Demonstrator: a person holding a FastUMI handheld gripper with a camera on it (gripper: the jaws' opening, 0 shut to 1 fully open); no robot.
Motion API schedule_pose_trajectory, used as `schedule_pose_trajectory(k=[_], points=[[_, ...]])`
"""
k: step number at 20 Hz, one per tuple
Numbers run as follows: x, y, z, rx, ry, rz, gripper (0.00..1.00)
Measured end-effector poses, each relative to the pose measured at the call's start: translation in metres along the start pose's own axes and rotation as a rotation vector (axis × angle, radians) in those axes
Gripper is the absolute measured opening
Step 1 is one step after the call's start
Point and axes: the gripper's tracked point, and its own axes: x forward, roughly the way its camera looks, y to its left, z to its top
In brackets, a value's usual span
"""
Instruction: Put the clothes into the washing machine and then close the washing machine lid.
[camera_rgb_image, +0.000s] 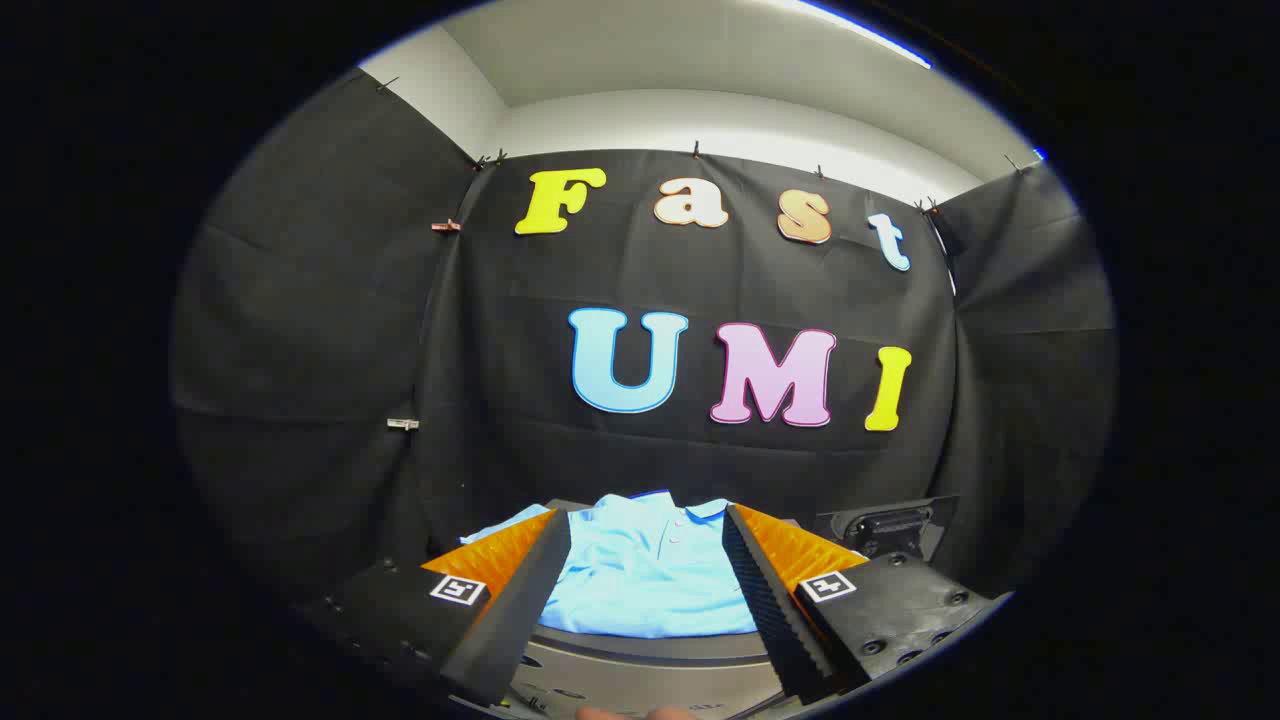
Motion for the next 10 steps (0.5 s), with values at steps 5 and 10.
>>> schedule_pose_trajectory(k=[5, 10], points=[[0.010, -0.011, -0.002, -0.005, 0.005, -0.033, 0.98], [0.012, -0.015, -0.005, 0.000, 0.003, -0.042, 0.98]])
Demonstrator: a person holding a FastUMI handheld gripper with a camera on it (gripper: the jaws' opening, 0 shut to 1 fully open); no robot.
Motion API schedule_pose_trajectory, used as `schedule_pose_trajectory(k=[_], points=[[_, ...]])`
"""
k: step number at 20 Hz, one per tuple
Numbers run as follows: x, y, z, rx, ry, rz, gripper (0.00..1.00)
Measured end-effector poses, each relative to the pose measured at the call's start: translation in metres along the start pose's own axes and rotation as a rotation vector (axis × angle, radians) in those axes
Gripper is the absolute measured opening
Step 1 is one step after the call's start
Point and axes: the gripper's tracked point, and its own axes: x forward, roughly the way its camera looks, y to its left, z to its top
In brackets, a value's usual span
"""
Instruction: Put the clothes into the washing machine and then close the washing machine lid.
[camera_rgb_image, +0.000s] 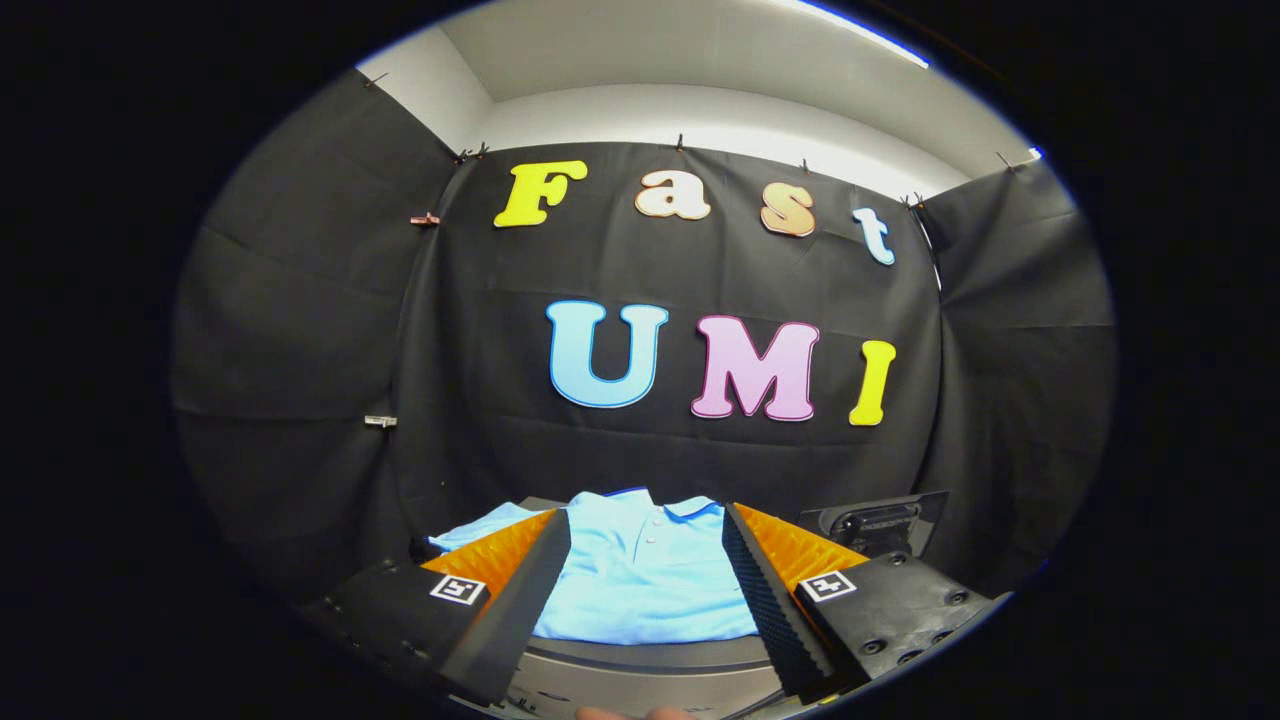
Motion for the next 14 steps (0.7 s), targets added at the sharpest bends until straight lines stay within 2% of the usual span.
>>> schedule_pose_trajectory(k=[9, 14], points=[[0.001, 0.002, -0.004, 0.001, 0.006, 0.011, 0.98], [0.017, -0.006, -0.006, -0.009, 0.019, 0.002, 0.98]])
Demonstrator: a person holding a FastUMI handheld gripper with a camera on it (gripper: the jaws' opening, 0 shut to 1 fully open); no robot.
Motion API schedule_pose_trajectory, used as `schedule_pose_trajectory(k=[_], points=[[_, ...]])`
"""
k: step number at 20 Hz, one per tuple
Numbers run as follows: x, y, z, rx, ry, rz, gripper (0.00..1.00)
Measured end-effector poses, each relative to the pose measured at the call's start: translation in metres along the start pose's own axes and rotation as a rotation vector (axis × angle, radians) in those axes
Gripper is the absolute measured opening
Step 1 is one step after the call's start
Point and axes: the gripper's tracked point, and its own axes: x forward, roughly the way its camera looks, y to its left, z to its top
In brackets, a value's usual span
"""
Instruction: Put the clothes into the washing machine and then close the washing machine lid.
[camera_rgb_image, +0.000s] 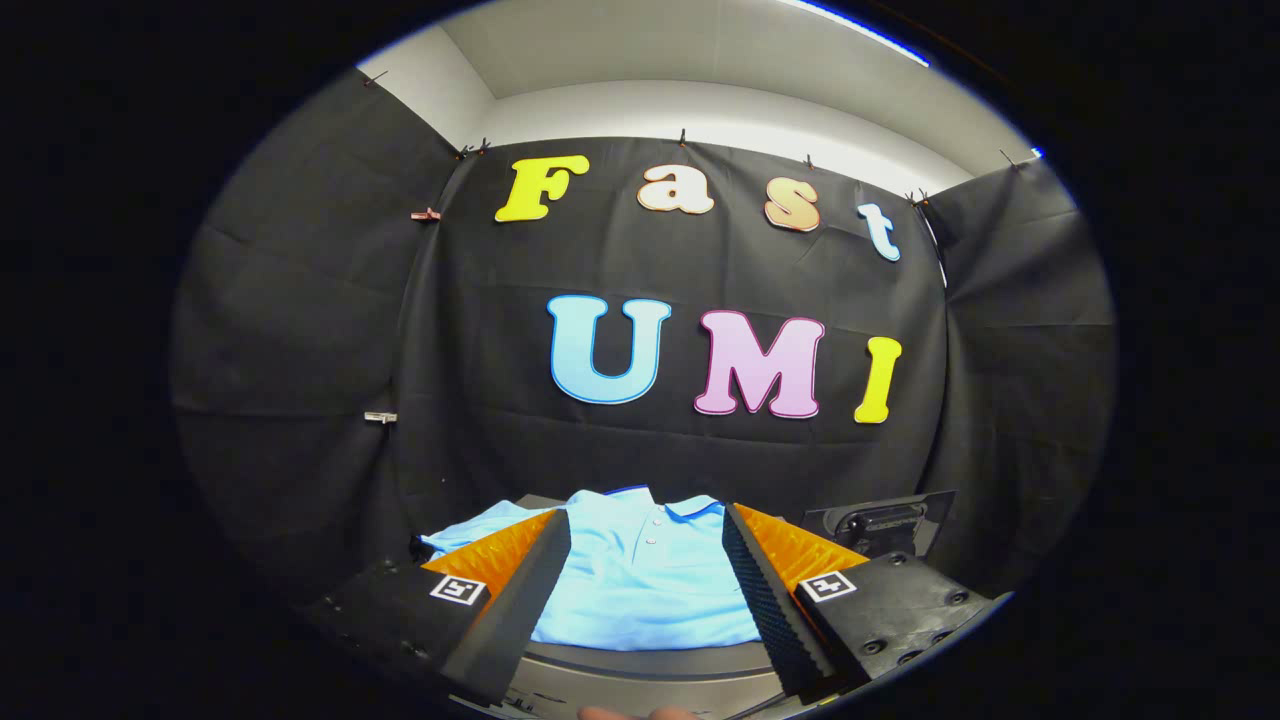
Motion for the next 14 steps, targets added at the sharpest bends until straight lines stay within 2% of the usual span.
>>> schedule_pose_trajectory(k=[5, 11, 14], points=[[0.032, 0.001, -0.008, -0.015, 0.049, 0.017, 0.98], [0.073, 0.002, -0.062, -0.013, 0.320, 0.026, 0.98], [0.097, -0.004, -0.070, 0.004, 0.386, 0.004, 0.98]])
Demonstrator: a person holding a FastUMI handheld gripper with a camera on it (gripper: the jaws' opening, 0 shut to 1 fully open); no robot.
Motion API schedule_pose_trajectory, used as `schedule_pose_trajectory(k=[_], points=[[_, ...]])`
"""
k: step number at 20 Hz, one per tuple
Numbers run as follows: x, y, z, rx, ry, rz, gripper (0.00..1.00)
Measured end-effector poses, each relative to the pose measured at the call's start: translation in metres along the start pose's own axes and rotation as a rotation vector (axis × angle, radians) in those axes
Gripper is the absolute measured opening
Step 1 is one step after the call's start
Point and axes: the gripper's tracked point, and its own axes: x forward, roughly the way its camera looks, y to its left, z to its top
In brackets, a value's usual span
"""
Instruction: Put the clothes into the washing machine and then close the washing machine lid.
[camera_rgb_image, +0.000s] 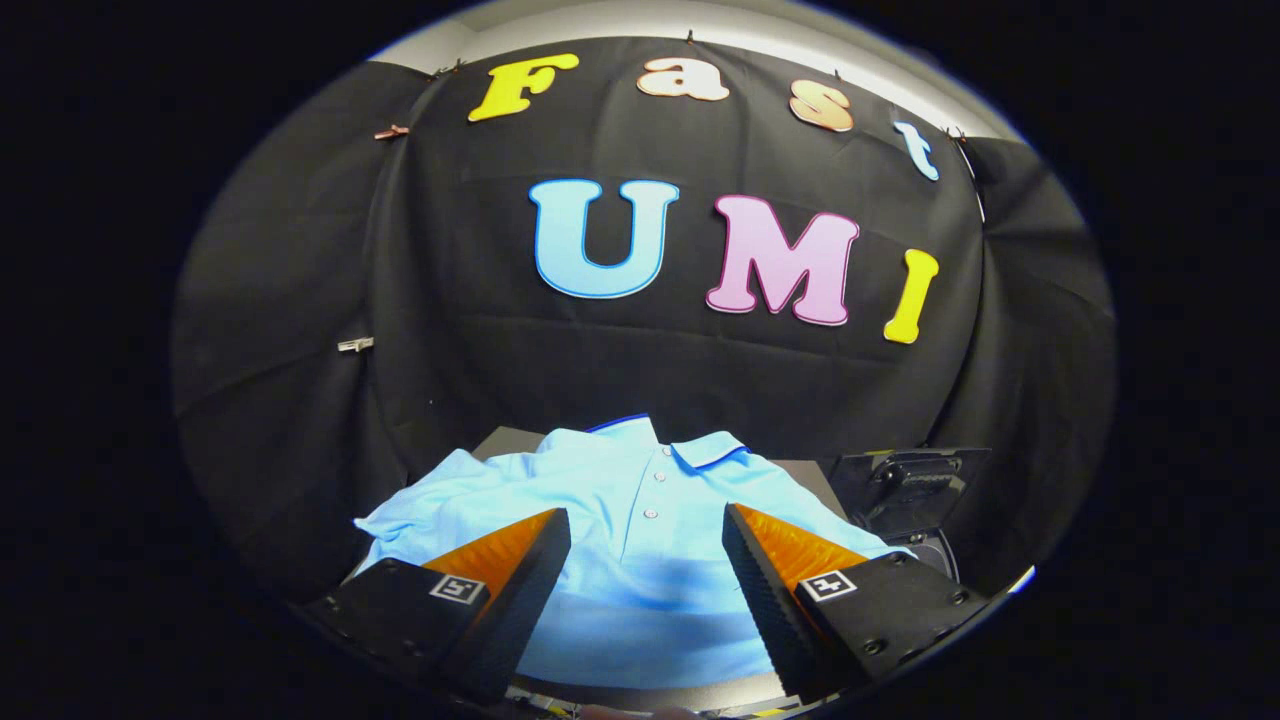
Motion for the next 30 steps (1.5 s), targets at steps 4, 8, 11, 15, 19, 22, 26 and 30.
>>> schedule_pose_trajectory(k=[4, 8, 11, 15, 19, 22, 26, 30], points=[[0.050, -0.003, -0.020, -0.029, 0.138, -0.001, 0.98], [0.082, -0.002, -0.057, 0.020, 0.318, 0.048, 1.00], [0.078, -0.003, -0.066, 0.001, 0.364, 0.050, 0.96], [0.081, 0.010, -0.059, -0.010, 0.327, 0.149, 0.67], [0.080, 0.005, -0.063, 0.009, 0.317, 0.169, 0.16], [0.075, 0.007, -0.058, 0.007, 0.316, 0.167, 0.06], [0.070, 0.007, -0.053, 0.037, 0.313, 0.176, 0.06], [0.056, 0.004, -0.042, -0.014, 0.268, 0.186, 0.06]])
